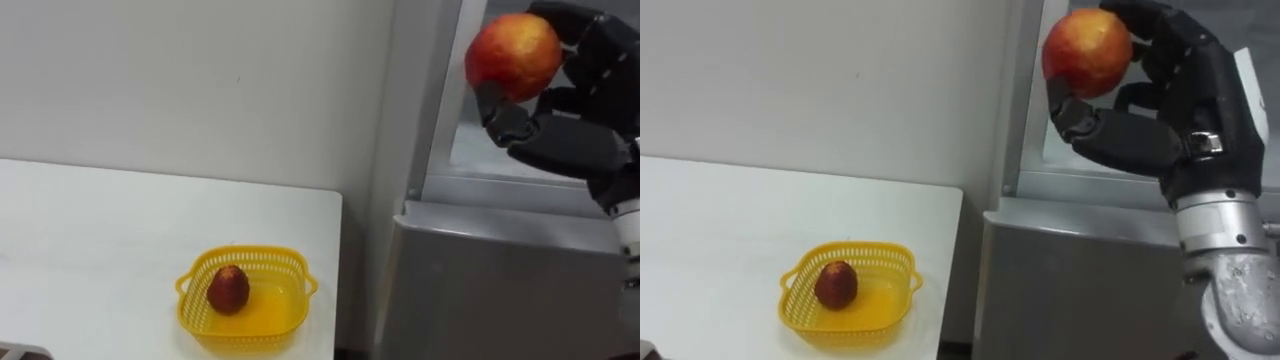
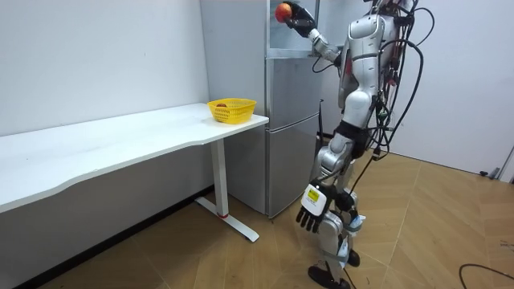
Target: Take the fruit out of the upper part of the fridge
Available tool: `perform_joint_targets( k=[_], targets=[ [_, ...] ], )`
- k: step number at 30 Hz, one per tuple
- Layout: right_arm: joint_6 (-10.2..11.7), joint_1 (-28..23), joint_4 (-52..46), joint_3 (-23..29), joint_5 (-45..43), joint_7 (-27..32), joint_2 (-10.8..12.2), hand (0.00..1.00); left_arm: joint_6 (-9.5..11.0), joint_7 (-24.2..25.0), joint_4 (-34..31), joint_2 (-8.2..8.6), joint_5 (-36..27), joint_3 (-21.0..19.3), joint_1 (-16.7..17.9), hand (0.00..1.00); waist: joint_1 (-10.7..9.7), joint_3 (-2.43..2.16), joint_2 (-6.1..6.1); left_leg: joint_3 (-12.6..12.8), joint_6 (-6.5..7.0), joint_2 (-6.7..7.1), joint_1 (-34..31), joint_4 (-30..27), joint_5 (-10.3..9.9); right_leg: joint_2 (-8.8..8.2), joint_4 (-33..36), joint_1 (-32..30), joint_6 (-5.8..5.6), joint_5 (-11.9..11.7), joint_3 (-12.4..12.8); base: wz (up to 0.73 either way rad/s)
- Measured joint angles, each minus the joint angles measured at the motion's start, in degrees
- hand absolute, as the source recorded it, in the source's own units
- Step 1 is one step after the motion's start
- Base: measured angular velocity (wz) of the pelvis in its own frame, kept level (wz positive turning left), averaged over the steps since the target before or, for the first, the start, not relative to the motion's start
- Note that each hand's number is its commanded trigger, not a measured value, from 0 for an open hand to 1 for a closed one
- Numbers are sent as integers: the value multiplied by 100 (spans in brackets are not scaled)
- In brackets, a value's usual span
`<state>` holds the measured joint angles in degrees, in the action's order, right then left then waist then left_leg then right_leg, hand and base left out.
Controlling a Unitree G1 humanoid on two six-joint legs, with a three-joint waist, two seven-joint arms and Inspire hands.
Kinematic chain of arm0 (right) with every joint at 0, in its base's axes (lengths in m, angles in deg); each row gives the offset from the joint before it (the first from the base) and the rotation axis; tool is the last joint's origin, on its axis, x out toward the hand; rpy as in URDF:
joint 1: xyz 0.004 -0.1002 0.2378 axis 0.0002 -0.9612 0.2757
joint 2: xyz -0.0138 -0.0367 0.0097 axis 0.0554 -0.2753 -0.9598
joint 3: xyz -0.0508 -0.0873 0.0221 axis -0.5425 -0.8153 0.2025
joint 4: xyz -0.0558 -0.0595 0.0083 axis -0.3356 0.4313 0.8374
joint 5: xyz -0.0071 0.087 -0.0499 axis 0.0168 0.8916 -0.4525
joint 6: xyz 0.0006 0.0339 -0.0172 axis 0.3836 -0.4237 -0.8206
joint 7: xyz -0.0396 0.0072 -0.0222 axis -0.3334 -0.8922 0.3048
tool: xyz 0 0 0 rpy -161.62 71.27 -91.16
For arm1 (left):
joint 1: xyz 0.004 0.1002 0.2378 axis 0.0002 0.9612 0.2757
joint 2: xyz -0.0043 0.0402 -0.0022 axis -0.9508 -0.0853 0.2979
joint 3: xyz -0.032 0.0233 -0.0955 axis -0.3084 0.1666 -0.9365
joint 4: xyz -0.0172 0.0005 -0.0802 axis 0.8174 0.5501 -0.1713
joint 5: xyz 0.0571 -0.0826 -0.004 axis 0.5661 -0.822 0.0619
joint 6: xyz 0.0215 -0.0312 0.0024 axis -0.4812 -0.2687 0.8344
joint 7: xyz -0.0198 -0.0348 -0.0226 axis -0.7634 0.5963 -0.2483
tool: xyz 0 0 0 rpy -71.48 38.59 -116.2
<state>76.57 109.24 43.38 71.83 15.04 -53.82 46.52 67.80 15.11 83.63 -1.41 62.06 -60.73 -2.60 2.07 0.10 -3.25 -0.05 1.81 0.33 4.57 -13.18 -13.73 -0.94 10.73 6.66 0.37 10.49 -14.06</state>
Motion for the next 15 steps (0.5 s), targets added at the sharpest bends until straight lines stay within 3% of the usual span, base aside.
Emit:
perform_joint_targets(
  k=[5,9,12,15],
  targets=[
    [142,0,-285,-313,-1018,-176,27,100,101,10,249,-25,-3,156,-231,0,44,-10,-15,32,-1,-1,-9,-16,2,4,18,-61,1,0,42,-6],
    [144,1,-413,-672,-1557,-350,81,100,168,63,289,-81,1,303,-369,0,255,-16,-125,37,0,-16,-12,-31,2,-5,10,-62,1,0,22,-2],
    [142,0,-426,-943,-1837,-587,100,100,169,87,288,-121,51,323,-446,0,444,22,-205,13,0,-13,-41,-32,2,-3,0,-74,1,0,15,6],
    [134,7,-509,-1083,-2307,-757,118,100,168,140,280,-176,63,326,-497,0,580,-8,-286,-101,0,5,-192,-55,2,-8,2,-139,1,-1,-59,17]
  ],
)
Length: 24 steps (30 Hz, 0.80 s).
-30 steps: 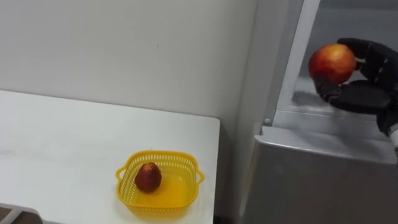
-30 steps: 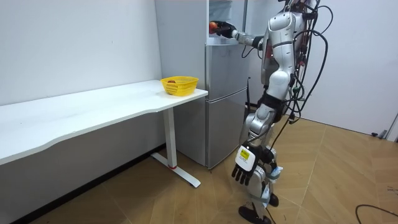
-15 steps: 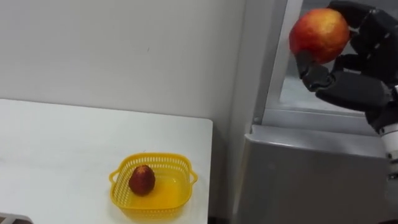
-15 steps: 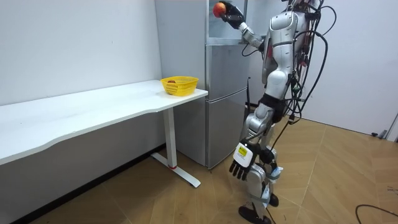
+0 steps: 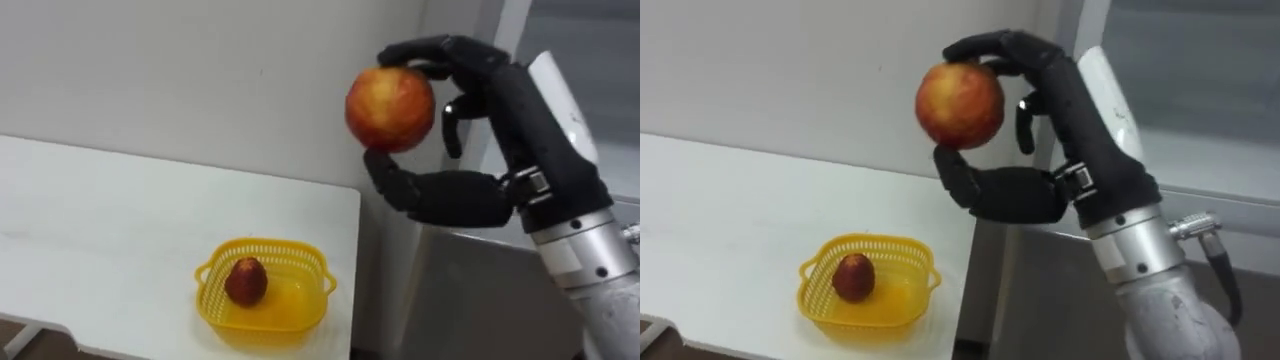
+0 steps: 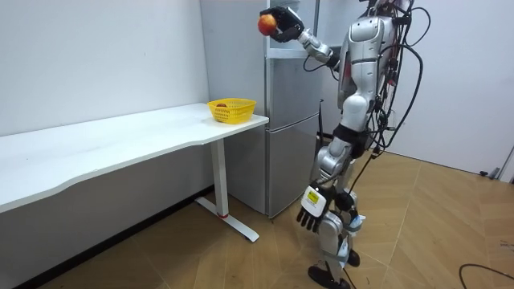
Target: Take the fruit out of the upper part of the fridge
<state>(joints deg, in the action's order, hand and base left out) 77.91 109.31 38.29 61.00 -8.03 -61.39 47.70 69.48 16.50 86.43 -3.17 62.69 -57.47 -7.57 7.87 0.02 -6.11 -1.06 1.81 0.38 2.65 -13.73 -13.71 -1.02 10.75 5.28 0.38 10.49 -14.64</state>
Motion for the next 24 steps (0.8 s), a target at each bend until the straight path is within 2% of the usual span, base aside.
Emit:
perform_joint_targets(
  k=[2,5,6,8,10,12,14,15,16,18,24],
  targets=[
    [1,14,-7,-179,-64,-63,0,100,-10,21,-1,-19,-1,11,13,0,120,6,-18,-17,0,30,-5,-6,0,2,-1,8,0,0,-27,11],
    [-11,19,7,-495,-61,-235,-4,100,-11,41,-2,-82,-13,115,7,0,249,61,-97,-91,-2,32,-14,-9,1,-1,-1,24,0,0,-117,13],
    [1,40,66,-591,-62,-313,-5,100,-12,65,-1,-104,-32,114,11,0,300,85,-133,-114,-3,28,-25,-14,1,0,-2,22,0,0,-129,9],
    [28,110,322,-650,-78,-400,-5,100,-12,114,-2,-130,-44,99,17,0,353,103,-198,-184,-3,25,-110,-60,0,-9,2,-17,0,0,-207,21],
    [23,166,854,-659,-154,-398,-37,100,-13,162,-2,-149,-42,100,-84,0,371,139,-324,-280,-3,39,-250,-152,0,-28,-3,-63,0,0,-285,29],
    [-31,174,1346,-765,-337,-386,-38,100,-25,166,5,-175,-44,101,-89,0,481,132,-404,-304,-4,42,-286,-165,-1,-27,-9,-76,0,0,-292,7],
    [-151,176,1713,-868,-494,-382,-47,100,-51,165,2,-195,-45,105,-90,0,554,147,-464,-380,-4,55,-330,-196,-1,-30,-9,-82,0,0,-354,11],
    [-192,180,1878,-950,-670,-380,-56,100,-75,163,1,-201,-41,102,-92,0,604,123,-507,-389,-4,56,-375,-196,-1,-30,-7,-134,0,0,-385,6],
    [-181,188,2028,-1006,-795,-385,-66,100,-78,172,-10,-209,-40,103,-102,0,668,125,-530,-392,-5,53,-421,-211,-2,-31,-15,-171,0,0,-430,3],
    [-182,339,2358,-1183,-844,-390,-79,100,-77,236,-54,-226,-39,100,-73,0,695,106,-556,-424,-5,57,-452,-224,-1,-33,-15,-202,0,0,-446,8],
    [-224,832,3916,-1498,-709,-399,-144,100,-82,345,-66,-349,-51,106,-105,0,853,107,-613,-561,-3,106,-555,-294,0,-48,-12,-223,-1,0,-470,13]
  ],
)
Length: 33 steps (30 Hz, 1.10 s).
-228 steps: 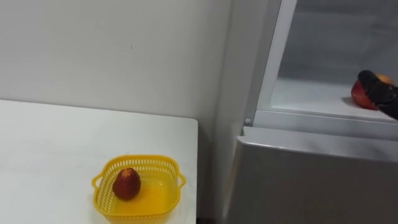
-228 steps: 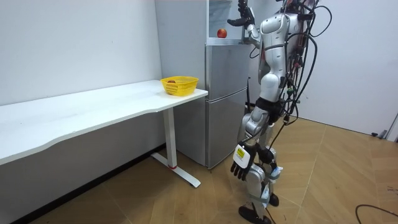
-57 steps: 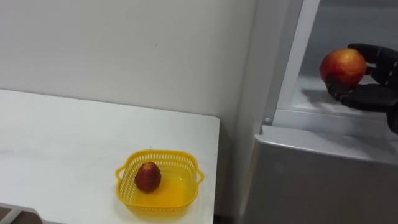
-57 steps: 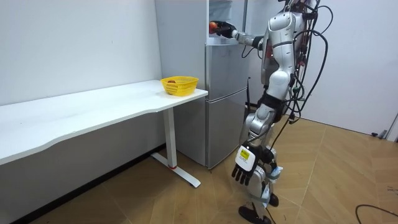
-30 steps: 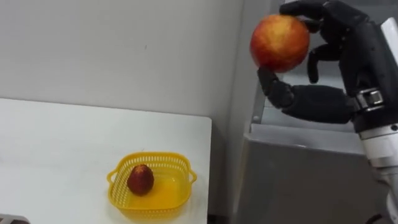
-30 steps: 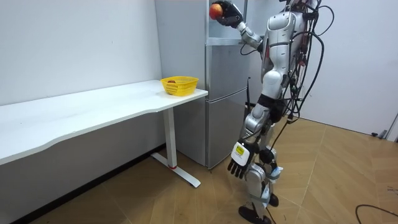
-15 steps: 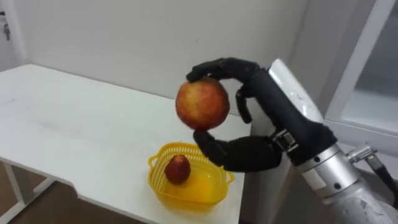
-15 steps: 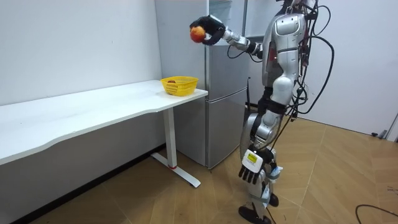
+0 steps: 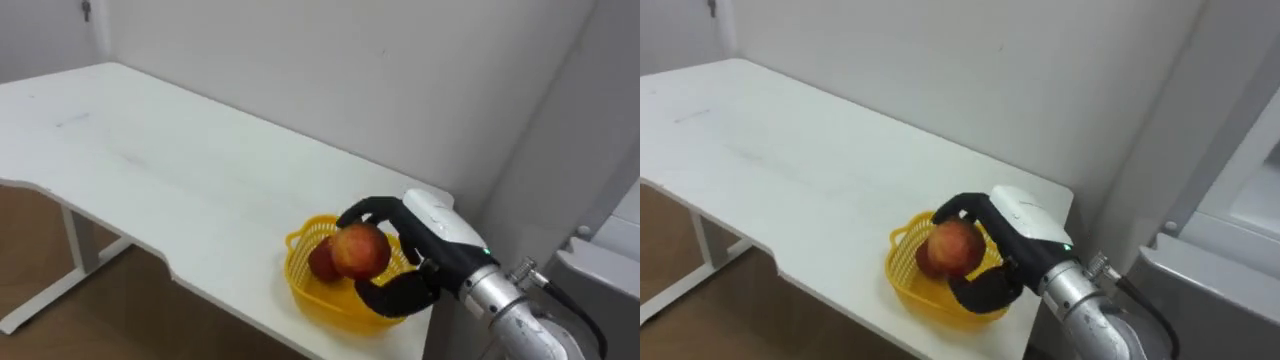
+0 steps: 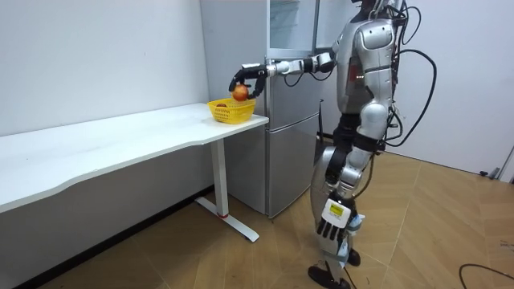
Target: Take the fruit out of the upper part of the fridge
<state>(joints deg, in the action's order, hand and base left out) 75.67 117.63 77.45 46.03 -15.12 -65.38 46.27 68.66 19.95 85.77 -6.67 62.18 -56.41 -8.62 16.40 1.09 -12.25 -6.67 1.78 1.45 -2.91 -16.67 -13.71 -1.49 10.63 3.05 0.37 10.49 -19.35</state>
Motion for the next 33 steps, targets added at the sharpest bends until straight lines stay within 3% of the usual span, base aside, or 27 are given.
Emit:
perform_joint_targets(
  k=[3,7,10,11,12,29,33],
  targets=[
    [-68,5,317,-77,7,1,-36,100,-41,-7,6,-33,-6,4,10,0,90,8,-67,-65,3,20,-31,-13,2,-13,0,-5,-1,1,-18,11],
    [-81,10,516,-139,86,3,-69,100,-39,-20,6,-101,-4,4,-11,0,120,46,-206,-145,2,26,-72,-57,2,-15,-2,7,-1,1,-92,11],
    [-78,15,613,-141,236,44,-69,100,-38,-25,4,-152,-5,4,-11,0,135,80,-240,-157,2,32,-96,-90,1,-19,-2,11,-1,0,-127,4],
    [-71,21,657,-142,306,48,-69,7,-38,-26,5,-167,-8,4,-12,0,137,87,-248,-164,2,33,-102,-97,1,-19,-2,11,-1,1,-127,0],
    [-72,49,771,-150,486,48,-70,0,-38,-26,5,-196,-7,1,-11,0,145,89,-257,-171,0,34,-131,-108,0,-17,-2,-4,-1,0,-128,0],
    [-81,200,1222,-150,915,45,-264,0,-69,-58,2,-263,9,-1,16,0,238,103,-197,-132,-3,32,-157,-183,-2,-10,0,-11,-1,0,-101,0],
    [-56,200,1206,-150,927,47,-326,0,-70,-91,5,-259,42,-1,27,0,238,73,-175,-120,-3,34,-147,-198,-2,-14,-1,13,-1,0,-103,0]
  ],
)
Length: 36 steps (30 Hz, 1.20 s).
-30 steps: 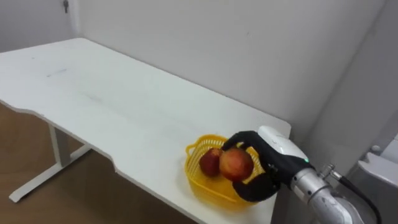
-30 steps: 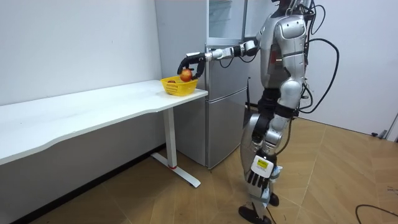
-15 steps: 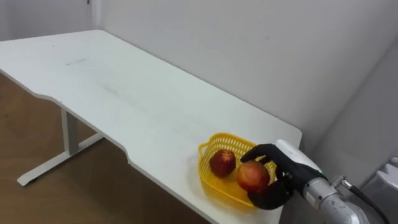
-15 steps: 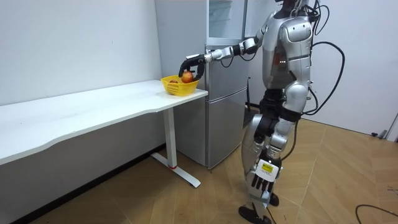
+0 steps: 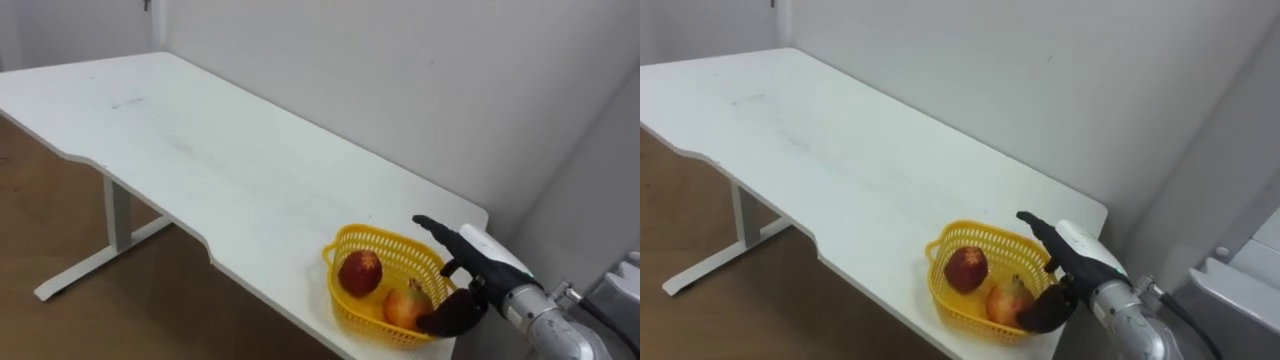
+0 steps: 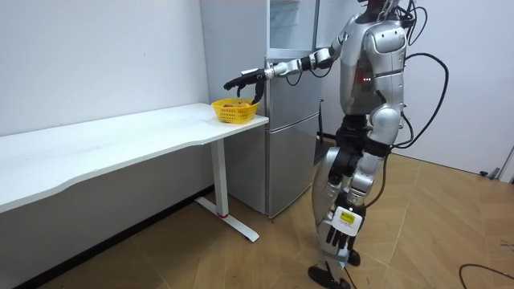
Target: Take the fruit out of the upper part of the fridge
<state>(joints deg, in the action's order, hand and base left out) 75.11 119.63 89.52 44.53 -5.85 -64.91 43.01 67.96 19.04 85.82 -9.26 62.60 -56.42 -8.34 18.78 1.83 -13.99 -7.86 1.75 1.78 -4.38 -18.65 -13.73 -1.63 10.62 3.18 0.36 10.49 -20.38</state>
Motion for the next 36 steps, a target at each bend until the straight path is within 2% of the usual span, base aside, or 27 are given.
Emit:
perform_joint_targets(
  k=[6,11,14,17,18,19,20,21,23,25,26,28,30,32,33,35,36],
  targets=[
    [31,-1,-80,1,209,0,0,0,-27,12,-2,25,5,2,16,0,-11,-3,126,64,0,-9,119,31,0,1,-2,87,0,0,48,-3],
    [89,0,-261,288,232,4,0,0,-28,4,-9,65,79,-58,65,0,-147,-17,152,65,1,-2,105,61,1,-3,1,91,0,0,35,-1],
    [96,-9,-657,544,320,2,0,0,-29,10,-51,95,79,-71,162,0,-321,-42,183,76,1,-3,115,53,1,-2,2,90,0,0,49,-1],
    [117,-52,-1288,855,544,2,2,0,-22,12,-222,202,104,-223,339,0,-449,-58,302,154,3,-10,183,25,1,-1,7,113,0,0,163,-13],
    [145,-53,-1510,964,632,8,2,0,-12,-5,-229,281,123,-313,381,0,-497,-61,397,169,8,-10,213,24,-2,-4,1,143,0,-1,180,-5],
    [191,-75,-1680,1083,691,37,3,0,-12,-22,-249,346,123,-403,409,0,-590,-91,468,175,16,-7,242,26,-8,-11,1,161,0,-1,198,0],
    [197,-131,-1802,1162,743,66,4,0,-12,-28,-282,360,122,-405,422,0,-603,-98,490,187,17,-10,275,40,-9,-12,3,179,-1,-1,216,-8],
    [198,-321,-2109,1341,780,126,26,0,-15,-33,-390,389,144,-446,484,0,-606,-111,554,239,18,-20,328,82,-10,-13,3,197,0,-1,250,-20],
    [232,-549,-2489,1488,813,203,47,0,-15,-53,-486,454,172,-476,573,0,-633,-103,667,318,24,-35,404,130,-13,-14,2,249,-1,-1,276,-20],
    [221,-988,-2995,1718,798,312,201,0,-25,-51,-486,531,176,-525,642,0,-819,-167,770,331,31,-29,464,197,-18,-18,2,265,-2,-1,300,-7],
    [222,-1106,-3121,1772,797,335,247,0,-28,-50,-491,537,174,-524,629,0,-867,-169,793,347,31,-34,495,204,-17,-16,1,269,-2,-1,321,-14],
    [242,-1487,-3470,1858,800,474,388,0,-25,-68,-435,570,62,-524,621,0,-967,-142,902,470,31,-65,572,239,-17,-7,13,285,-1,-2,444,-29],
    [281,-1734,-3614,1884,798,498,426,0,-5,-119,-387,595,62,-527,625,0,-1094,-138,997,595,31,-98,609,296,-17,2,13,276,14,-17,536,-32],
    [335,-2102,-3906,2079,742,496,540,0,55,-156,-341,630,64,-634,636,0,-1202,-162,1050,630,31,-108,615,308,-18,21,9,266,19,-24,626,-18],
    [413,-2303,-4022,2254,664,508,671,0,97,-180,-310,669,62,-708,651,0,-1271,-171,1106,651,31,-106,634,323,-17,21,10,269,19,-25,641,-9],
    [508,-2555,-4156,2490,485,704,848,0,165,-247,-259,746,63,-790,647,0,-1412,-178,1187,713,32,-109,677,347,-17,21,15,280,18,-25,649,-13],
    [579,-2716,-4211,2646,359,913,957,0,221,-304,-214,777,61,-790,644,0,-1454,-201,1224,750,35,-112,707,395,-15,24,19,270,18,-24,690,-17]
  ],
)
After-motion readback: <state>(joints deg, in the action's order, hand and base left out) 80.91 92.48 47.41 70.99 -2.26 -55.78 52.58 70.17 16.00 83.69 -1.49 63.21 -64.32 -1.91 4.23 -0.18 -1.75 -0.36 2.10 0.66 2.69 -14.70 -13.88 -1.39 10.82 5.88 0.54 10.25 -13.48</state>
